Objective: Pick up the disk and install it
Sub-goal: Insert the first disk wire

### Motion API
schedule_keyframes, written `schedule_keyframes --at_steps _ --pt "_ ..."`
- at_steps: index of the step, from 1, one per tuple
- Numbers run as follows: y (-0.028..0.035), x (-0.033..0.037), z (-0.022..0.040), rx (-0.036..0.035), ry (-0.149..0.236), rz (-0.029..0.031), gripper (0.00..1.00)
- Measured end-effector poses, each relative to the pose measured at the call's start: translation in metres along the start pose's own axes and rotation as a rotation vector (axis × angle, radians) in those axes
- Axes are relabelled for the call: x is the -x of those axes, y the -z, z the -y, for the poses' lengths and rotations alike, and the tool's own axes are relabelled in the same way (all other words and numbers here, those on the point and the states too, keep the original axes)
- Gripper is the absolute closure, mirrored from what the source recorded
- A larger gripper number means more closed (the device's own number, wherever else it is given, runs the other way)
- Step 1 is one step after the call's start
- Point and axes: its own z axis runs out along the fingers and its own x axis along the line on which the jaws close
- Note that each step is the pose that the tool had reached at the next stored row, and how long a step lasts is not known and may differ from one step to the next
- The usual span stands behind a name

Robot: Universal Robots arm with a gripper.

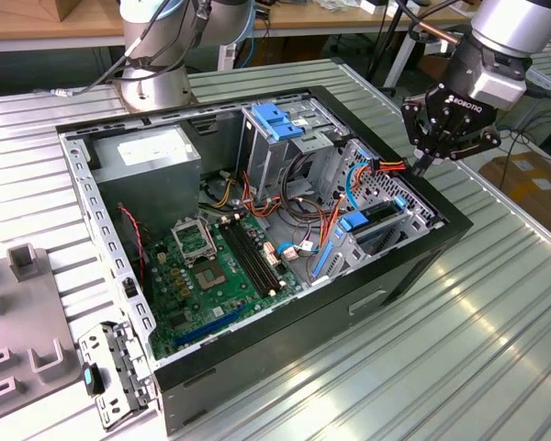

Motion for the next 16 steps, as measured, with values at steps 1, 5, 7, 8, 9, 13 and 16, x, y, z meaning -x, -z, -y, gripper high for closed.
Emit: schedule_keyframes --at_steps 1,5,7,8,9,13,16 --pt "0.0 0.0 0.0 0.0 0.0 0.0 0.83" --pt "0.0 0.0 0.0 0.0 0.0 0.0 0.76" --pt "0.0 0.0 0.0 0.0 0.0 0.0 0.76" --pt "0.0 0.0 0.0 0.0 0.0 0.0 0.76" --pt "0.0 0.0 0.0 0.0 0.001 0.0 0.76" --pt "0.0 0.0 0.0 0.0 0.001 0.0 0.76" --pt "0.0 0.0 0.0 0.0 0.001 0.0 0.76"
